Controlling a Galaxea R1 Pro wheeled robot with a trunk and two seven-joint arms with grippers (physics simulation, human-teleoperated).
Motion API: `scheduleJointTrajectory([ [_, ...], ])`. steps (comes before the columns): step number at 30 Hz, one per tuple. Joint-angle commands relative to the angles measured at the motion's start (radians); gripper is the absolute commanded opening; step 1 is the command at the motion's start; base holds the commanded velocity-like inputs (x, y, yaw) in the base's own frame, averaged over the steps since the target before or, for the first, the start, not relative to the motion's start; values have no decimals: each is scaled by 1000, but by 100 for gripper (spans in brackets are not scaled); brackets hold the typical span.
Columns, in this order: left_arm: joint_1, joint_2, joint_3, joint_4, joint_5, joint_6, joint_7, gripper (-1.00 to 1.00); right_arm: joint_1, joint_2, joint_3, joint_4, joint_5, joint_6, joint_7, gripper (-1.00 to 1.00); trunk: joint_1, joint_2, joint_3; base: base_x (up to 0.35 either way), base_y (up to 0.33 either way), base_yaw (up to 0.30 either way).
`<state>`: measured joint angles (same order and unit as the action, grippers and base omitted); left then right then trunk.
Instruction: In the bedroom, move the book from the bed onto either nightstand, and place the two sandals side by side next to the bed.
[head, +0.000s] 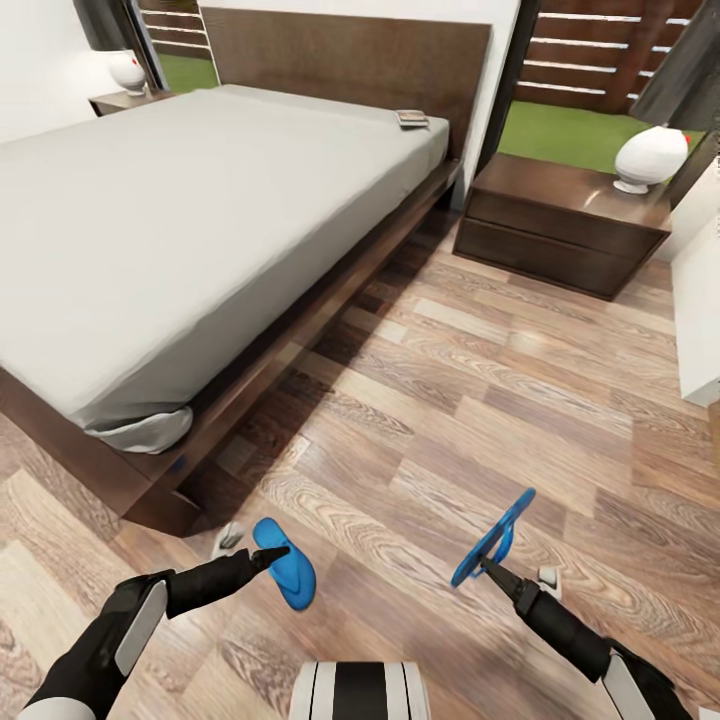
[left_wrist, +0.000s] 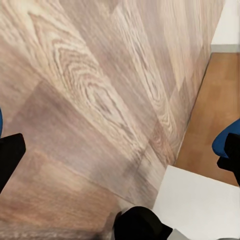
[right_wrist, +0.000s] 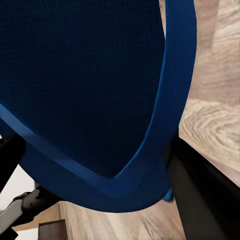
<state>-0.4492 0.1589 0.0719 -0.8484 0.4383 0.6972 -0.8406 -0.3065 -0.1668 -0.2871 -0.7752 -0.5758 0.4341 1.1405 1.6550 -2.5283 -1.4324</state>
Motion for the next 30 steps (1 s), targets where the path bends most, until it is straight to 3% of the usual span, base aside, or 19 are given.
scheduleJointTrajectory([
  [1, 0, 1, 1, 0, 3, 7, -2, 100, 0, 2, 0, 1, -6, 11, 4, -100, -1, 0, 3, 0, 0, 0],
  [12, 0, 4, 0, 0, 8, 15, -4, 100, 0, 31, 0, 1, -4, 11, 3, -100, -6, 3, 46, 0, 0, 0],
  [30, 0, -4, -4, 0, 10, 25, -5, 100, 0, 36, 0, 2, -4, 11, 2, -100, -14, 7, 116, 0, 0, 0],
])
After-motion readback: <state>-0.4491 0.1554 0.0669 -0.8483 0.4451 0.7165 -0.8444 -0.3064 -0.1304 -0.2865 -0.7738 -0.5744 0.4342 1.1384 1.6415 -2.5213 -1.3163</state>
